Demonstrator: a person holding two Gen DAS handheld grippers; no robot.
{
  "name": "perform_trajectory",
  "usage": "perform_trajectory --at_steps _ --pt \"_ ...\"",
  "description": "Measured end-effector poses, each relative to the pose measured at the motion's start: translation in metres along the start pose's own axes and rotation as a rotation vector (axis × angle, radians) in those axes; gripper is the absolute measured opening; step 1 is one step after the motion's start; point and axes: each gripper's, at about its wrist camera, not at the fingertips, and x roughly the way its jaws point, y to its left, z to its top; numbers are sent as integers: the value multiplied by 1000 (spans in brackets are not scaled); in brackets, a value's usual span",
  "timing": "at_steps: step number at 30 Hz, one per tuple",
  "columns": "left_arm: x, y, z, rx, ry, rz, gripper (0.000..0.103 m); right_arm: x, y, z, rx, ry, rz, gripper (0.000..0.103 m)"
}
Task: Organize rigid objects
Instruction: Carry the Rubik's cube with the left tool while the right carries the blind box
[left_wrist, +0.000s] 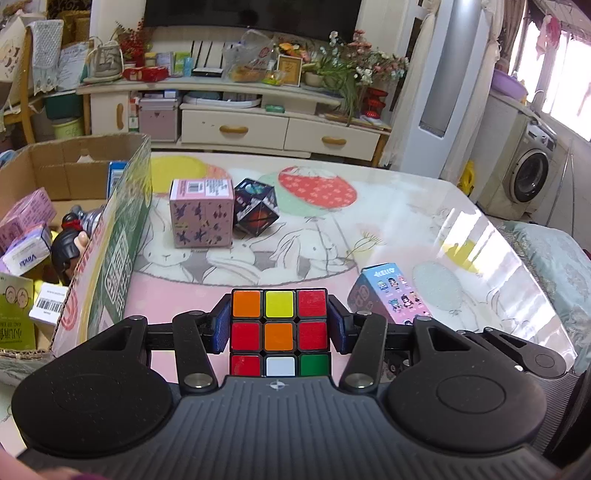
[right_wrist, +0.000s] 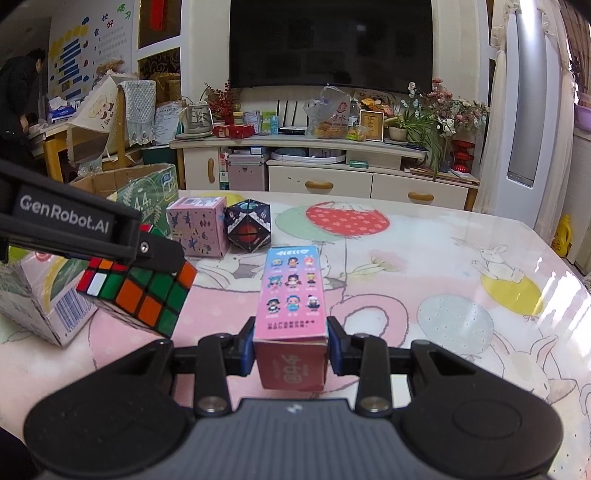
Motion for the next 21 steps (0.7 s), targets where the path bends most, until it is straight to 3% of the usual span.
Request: perform_trajectory --at_steps 21 --pt "19 24 -15 -89 69 22 63 17 -7 -13 14 39 7 36"
